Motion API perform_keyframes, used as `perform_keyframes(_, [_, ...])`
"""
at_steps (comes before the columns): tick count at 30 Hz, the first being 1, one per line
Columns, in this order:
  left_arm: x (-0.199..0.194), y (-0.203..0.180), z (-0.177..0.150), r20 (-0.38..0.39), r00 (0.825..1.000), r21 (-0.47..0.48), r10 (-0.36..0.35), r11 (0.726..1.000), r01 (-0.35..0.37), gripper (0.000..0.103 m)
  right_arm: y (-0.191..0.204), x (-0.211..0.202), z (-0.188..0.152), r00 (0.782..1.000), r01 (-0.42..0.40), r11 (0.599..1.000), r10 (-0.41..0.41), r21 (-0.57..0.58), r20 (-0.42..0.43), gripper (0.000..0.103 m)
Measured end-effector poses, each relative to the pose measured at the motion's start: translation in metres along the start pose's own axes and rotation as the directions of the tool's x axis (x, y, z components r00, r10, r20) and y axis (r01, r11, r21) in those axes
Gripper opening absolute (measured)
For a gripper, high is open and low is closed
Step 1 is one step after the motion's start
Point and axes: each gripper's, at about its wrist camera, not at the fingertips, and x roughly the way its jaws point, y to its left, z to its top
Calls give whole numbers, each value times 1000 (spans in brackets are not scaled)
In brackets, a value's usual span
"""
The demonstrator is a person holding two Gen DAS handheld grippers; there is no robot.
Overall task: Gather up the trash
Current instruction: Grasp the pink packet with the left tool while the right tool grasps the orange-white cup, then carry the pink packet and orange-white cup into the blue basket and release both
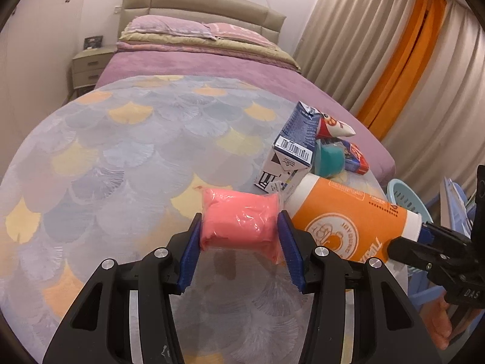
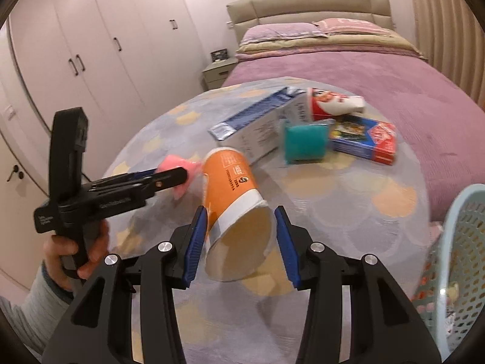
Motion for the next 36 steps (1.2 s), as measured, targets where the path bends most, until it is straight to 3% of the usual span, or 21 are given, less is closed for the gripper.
perform_keyframes(6, [-4, 14, 1, 5, 1000, -29, 11, 1000, -11, 47, 4, 21, -1, 999, -4, 999, 6, 41, -48, 42])
perform_keyframes(12, [-7, 12, 2, 5, 1000, -11, 4, 1000, -4, 47, 4, 17, -3, 999, 15, 998, -13, 56, -33, 34])
perform_keyframes(21, [-27, -40, 18, 58, 997, 107, -60, 993, 53, 47, -17, -43, 1, 992, 66, 992, -77, 105, 103, 32])
perform_keyframes(28, [-25, -109, 34, 66, 989, 239, -134, 964, 115, 47, -57, -93, -3, 966, 136, 971, -174, 197, 190, 32])
perform_keyframes(33, [-13, -165, 41, 52, 978, 321, -204, 930, 177, 47, -86, -127, -10, 930, 229, 935, -292, 269, 223, 32])
perform_keyframes(36, [-2, -203, 43, 26, 968, 374, -250, 900, 223, 47, -110, -147, -18, 896, 298, 892, -384, 339, 223, 32])
